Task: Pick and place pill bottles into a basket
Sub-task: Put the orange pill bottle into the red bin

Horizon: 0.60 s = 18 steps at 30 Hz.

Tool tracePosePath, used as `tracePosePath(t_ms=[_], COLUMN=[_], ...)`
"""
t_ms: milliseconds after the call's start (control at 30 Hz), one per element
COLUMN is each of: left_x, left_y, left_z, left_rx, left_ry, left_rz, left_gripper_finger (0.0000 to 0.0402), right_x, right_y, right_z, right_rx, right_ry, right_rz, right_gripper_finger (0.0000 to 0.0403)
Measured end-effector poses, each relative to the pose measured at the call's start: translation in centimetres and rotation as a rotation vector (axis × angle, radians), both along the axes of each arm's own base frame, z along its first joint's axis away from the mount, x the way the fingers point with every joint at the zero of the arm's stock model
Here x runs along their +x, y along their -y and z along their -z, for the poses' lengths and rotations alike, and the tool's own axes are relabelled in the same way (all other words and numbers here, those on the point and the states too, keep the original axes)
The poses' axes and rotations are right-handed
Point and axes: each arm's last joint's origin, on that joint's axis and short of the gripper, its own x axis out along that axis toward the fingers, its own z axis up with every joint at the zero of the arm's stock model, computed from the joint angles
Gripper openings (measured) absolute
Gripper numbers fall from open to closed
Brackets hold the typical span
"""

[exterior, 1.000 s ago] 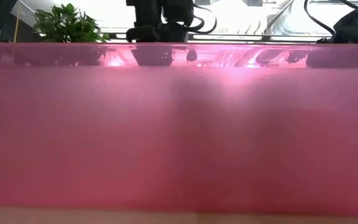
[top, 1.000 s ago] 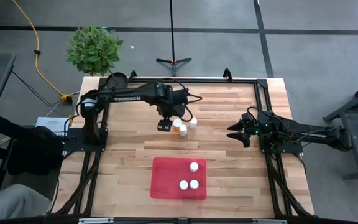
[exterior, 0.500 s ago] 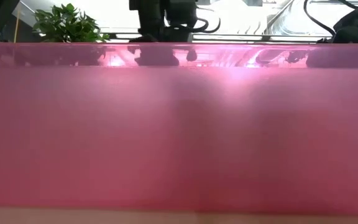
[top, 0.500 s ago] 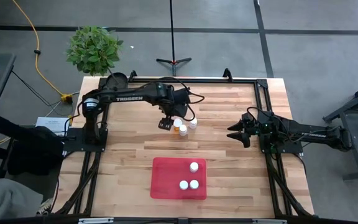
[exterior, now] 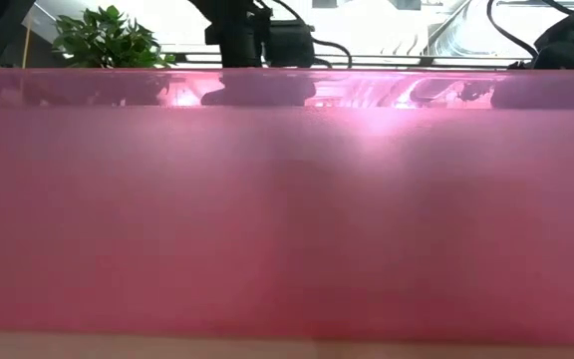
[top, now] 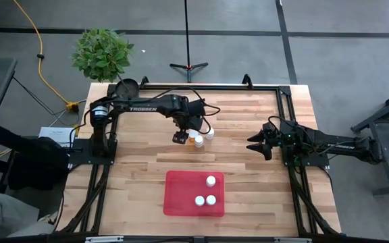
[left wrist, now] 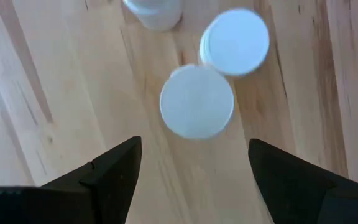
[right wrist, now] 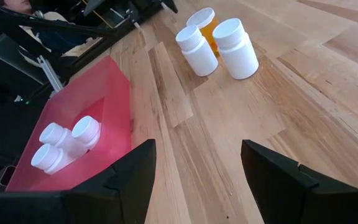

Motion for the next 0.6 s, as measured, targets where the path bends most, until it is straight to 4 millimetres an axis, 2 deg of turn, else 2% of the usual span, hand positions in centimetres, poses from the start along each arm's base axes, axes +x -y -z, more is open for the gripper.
tracePosePath(t_ms=[600], left_x=[0.28], left_y=[0.06], left_z=[0.57], left_rx=[-0.034], left_ry=[0.046], left_rz=[0.008], left_gripper_finger=[0.0328], right_x=[-0.01], right_y=[0.00], right_z=[0.01], right_rx=[0.000], right_ry=[-0.002], right_rz=[0.000], right_gripper_finger=[0.0226])
